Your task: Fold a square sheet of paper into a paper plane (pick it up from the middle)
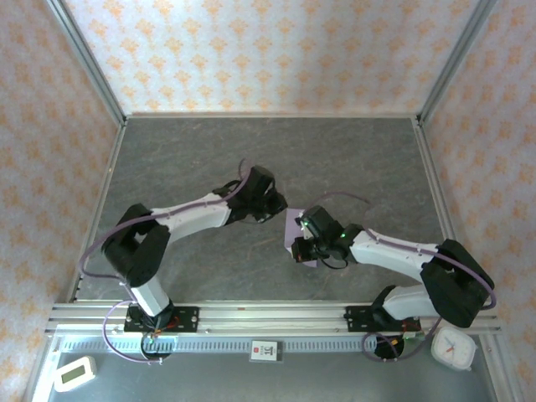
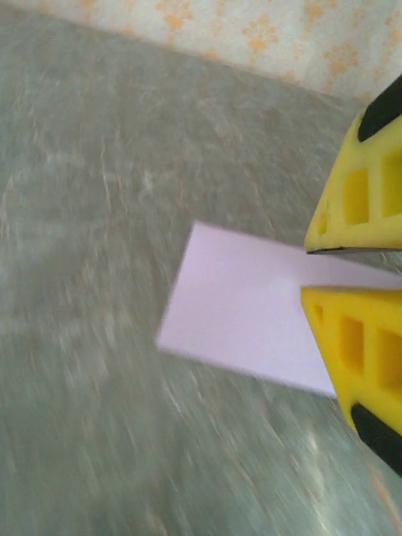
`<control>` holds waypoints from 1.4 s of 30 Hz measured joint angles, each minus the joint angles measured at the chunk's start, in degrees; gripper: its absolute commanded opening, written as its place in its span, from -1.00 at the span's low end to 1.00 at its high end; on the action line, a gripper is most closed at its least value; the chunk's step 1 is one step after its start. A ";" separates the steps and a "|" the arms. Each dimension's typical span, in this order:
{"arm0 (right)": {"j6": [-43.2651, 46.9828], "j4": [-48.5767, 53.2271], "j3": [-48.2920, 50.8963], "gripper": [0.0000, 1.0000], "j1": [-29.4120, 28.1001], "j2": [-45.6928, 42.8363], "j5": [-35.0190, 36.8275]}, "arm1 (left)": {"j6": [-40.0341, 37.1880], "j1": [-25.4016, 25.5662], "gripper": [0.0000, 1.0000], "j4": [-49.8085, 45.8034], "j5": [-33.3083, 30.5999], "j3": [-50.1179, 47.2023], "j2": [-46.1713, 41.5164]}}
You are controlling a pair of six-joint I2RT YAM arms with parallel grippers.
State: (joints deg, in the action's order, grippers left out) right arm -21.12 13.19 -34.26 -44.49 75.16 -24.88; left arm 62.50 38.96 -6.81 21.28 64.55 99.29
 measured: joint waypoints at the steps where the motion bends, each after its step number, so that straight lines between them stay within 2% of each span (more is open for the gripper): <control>1: 0.00 -0.17 0.22 -1.00 0.00 -0.02 -0.02 | -1.79 0.00 -0.75 0.17 0.83 2.58 2.12; 6: -0.20 -1.33 1.22 -1.00 0.00 -0.02 -0.15 | -7.87 0.00 -0.86 0.83 5.46 10.03 11.19; 12: -1.16 -2.32 1.36 -1.00 0.00 -0.02 0.04 | -11.61 0.00 -0.97 1.01 10.08 10.95 17.44; 17: -1.60 -2.34 1.36 -1.00 0.00 -0.02 0.31 | -14.08 0.00 -0.99 0.87 11.54 8.98 17.86; 32: -1.75 -2.03 1.25 -1.00 0.07 0.61 1.90 | -19.78 0.04 -1.00 -0.46 9.99 7.34 17.86; 42: -1.73 -0.76 1.25 -1.00 3.26 0.59 3.08 | -20.68 0.04 -1.00 -0.85 9.27 7.39 17.77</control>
State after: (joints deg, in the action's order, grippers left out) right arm -22.85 12.43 -33.01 -41.23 75.75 -21.80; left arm 41.82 39.00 -7.66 30.55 71.94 117.05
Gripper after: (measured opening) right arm 0.063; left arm 0.054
